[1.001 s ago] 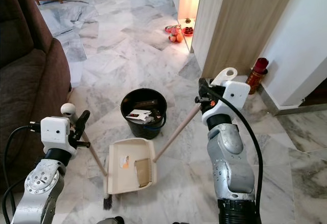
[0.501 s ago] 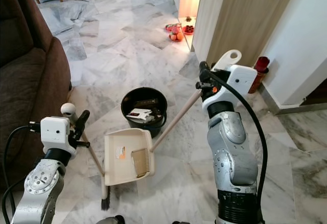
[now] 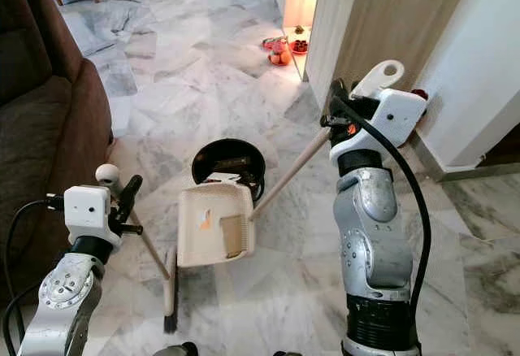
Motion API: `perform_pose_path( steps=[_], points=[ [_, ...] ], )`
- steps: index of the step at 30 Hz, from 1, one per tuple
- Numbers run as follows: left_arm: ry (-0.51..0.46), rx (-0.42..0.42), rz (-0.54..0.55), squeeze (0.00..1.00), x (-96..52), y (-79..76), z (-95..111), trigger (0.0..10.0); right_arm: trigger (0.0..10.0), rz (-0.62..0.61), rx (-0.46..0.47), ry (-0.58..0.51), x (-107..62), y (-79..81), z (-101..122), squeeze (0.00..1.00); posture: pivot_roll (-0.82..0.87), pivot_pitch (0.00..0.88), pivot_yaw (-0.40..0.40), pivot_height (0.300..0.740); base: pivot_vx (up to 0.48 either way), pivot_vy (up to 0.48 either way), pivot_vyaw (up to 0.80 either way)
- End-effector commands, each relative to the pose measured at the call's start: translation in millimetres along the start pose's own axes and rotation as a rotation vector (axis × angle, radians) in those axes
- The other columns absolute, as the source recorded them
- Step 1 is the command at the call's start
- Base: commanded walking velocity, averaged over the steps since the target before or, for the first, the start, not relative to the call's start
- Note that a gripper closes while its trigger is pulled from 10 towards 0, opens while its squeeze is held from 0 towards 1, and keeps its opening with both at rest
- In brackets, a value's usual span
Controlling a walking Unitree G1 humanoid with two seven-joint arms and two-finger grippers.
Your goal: Sweep floor
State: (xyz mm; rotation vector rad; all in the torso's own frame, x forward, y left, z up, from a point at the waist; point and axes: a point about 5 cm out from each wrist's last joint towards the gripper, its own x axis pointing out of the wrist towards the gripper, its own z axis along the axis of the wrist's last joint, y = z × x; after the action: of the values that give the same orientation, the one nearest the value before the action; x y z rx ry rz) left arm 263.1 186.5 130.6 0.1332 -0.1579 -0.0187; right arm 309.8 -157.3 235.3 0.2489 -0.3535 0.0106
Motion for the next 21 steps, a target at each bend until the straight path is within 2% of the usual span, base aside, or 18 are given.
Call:
perform_pose_path(
  steps=[1, 6, 21],
  points=[
    [-0.034, 0.017, 0.023, 0.00, -1.0, 3.9, 3.7, 10.0, 10.0, 0.025, 0.032, -0.154, 1.8, 9.1, 29.9, 0.00, 0.18, 0.150, -0.016, 0.740, 0.000, 0.000, 0.00],
    [-0.040, 0.023, 0.035, 0.00, -1.0, 5.8, 4.4, 10.0, 10.0, 0.005, 0.036, -0.192, 1.7, 8.5, 34.0, 0.00, 0.18, 0.153, -0.016, 0.740, 0.106, 0.000, 0.00],
    [-0.054, 0.033, 0.054, 0.00, 0.5, 8.9, 6.5, 10.0, 10.0, 0.019, 0.060, -0.236, 1.5, 14.4, 37.1, 0.00, 0.19, 0.161, -0.013, 0.740, 0.355, 0.000, 0.00]
  ],
)
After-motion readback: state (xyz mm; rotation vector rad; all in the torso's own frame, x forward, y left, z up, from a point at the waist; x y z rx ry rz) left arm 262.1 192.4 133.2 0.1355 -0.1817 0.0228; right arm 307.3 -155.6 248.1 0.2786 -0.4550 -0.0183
